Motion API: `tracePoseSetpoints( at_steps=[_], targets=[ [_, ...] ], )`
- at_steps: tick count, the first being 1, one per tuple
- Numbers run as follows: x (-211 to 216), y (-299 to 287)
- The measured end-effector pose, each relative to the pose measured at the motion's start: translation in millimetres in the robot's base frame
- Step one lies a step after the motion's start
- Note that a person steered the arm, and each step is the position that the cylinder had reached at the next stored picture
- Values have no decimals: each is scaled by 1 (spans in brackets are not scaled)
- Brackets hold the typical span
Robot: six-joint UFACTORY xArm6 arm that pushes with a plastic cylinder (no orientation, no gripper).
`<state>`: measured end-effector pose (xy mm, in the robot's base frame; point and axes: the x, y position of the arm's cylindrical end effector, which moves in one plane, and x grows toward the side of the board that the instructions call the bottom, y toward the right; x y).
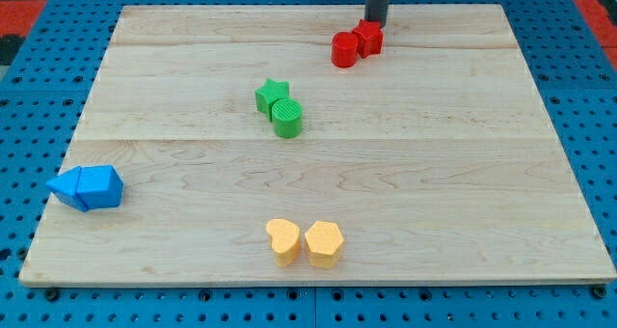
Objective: Push the red circle and red star to the top right side of the board
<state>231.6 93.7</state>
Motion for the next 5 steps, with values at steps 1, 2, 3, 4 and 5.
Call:
tracePoseSetpoints(
  at_steps=[1, 2, 3, 4, 5],
  targets=[
    [5, -56],
    [33, -66],
    [76, -79],
    [93, -102],
    [71, -65]
  ],
)
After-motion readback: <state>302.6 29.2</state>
